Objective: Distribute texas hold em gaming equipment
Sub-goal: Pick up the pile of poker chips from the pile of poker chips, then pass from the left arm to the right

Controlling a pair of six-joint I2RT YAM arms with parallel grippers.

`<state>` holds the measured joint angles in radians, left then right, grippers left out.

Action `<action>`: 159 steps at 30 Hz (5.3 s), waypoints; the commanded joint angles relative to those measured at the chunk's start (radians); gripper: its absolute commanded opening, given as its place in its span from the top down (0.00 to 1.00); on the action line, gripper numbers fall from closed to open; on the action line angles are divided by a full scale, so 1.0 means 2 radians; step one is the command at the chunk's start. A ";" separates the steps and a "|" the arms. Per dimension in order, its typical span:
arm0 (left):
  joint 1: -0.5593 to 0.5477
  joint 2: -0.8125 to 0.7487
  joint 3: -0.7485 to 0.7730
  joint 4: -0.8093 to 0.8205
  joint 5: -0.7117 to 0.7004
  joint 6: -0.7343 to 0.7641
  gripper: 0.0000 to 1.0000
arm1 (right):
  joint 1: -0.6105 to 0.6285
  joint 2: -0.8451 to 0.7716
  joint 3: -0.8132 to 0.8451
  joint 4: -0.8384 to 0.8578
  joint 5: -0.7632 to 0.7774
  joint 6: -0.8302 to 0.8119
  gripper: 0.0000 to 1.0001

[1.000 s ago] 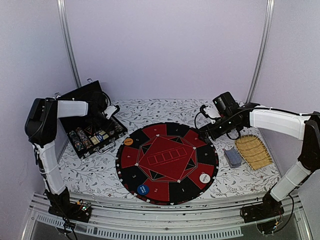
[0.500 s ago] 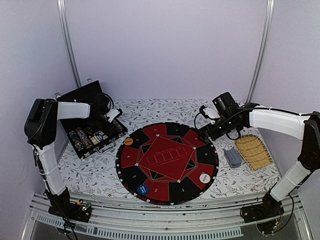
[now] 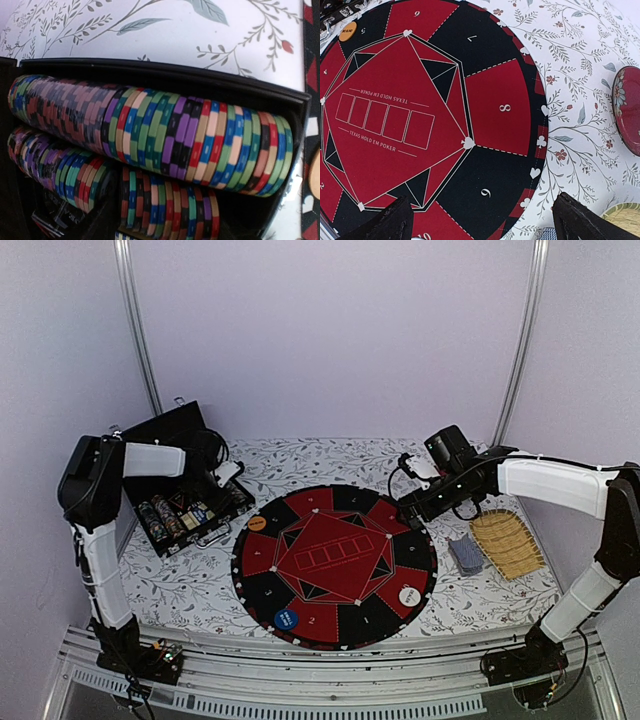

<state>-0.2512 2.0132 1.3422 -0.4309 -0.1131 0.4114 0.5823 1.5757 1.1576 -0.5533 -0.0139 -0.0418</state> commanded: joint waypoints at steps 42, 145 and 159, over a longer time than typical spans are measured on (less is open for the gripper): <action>-0.202 -0.315 -0.266 0.366 0.392 -0.678 1.00 | 0.205 0.022 0.096 0.115 -0.079 -0.252 0.01; -0.179 -0.182 -0.630 0.698 0.369 -0.796 0.97 | 0.293 0.372 0.242 0.204 -0.184 -0.249 0.86; -0.179 -0.241 -0.603 0.567 0.329 -0.743 0.36 | 0.295 0.347 0.220 0.187 -0.155 -0.245 0.97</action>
<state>-0.6086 1.5692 0.1173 0.9176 0.6235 -1.1500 1.1645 2.3032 1.6127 -0.1547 -0.3565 -0.5365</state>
